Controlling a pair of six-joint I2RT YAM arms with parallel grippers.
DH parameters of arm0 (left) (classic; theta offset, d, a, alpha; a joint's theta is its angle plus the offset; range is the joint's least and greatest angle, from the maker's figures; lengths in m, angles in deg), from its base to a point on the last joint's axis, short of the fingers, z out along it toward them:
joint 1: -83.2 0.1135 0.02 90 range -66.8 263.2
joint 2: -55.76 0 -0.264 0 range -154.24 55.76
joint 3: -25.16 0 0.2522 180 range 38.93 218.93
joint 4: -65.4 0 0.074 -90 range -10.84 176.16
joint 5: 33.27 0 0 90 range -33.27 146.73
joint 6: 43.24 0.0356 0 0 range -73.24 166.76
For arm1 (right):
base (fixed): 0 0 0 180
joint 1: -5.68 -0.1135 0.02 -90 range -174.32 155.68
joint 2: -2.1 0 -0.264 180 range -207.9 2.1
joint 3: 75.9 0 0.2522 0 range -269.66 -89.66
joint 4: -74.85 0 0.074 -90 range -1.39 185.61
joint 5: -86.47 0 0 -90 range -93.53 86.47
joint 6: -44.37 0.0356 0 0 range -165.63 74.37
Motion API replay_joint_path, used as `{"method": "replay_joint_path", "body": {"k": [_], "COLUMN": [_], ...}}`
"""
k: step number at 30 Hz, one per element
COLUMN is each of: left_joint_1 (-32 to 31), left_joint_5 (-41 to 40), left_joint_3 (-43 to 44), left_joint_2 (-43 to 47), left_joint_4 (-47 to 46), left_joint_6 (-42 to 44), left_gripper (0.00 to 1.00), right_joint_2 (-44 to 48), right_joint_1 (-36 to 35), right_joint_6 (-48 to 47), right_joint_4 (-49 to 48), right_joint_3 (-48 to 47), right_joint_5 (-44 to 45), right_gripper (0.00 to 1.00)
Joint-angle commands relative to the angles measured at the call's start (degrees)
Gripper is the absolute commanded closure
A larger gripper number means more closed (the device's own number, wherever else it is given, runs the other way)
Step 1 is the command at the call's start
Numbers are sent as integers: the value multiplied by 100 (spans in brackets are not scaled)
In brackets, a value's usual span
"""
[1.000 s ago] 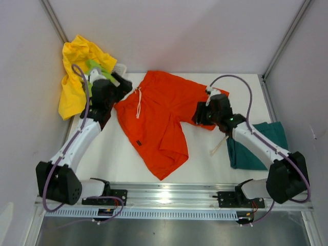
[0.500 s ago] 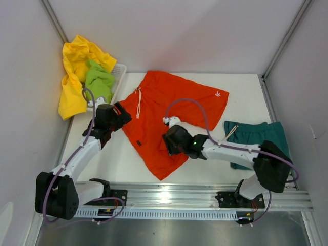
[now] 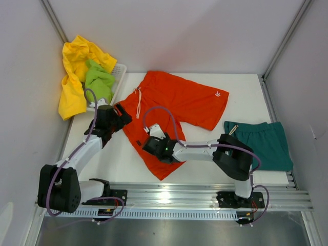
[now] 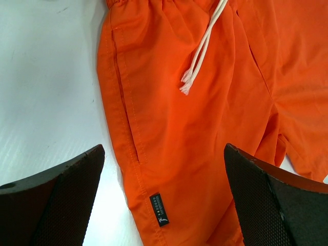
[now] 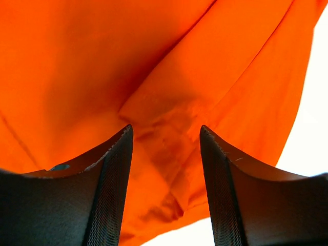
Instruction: Fold and stack the shorts
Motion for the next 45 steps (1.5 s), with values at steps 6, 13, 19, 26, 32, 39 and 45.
{"method": "replay_joint_path", "body": {"k": [6, 13, 19, 26, 32, 39, 45], "left_joint_1": [111, 119, 137, 154, 163, 163, 163], "left_joint_5": [231, 266, 301, 328, 389, 442, 468], "left_joint_3": [-59, -69, -139, -156, -148, -147, -139], "left_joint_2": [-84, 31, 119, 162, 171, -4, -75], "left_joint_4": [-346, -302, -302, -285, -320, -364, -390], "left_joint_6": [167, 184, 219, 246, 263, 246, 246], "left_gripper": [1, 1, 1, 1, 1, 1, 1], "right_joint_2": [-384, -621, -805, -727, -87, 590, 987], "right_joint_1": [-98, -107, -99, -37, 60, 402, 613], "right_joint_6": [93, 119, 111, 303, 348, 742, 1234], "right_joint_4": [173, 120, -64, 172, 506, 1253, 1700], "right_joint_3": [-572, -703, -827, -871, -283, 385, 755], "right_joint_5": [1025, 1333, 1562, 2123, 2642, 3144, 3451], "right_gripper": [44, 60, 79, 100, 100, 100, 100]}}
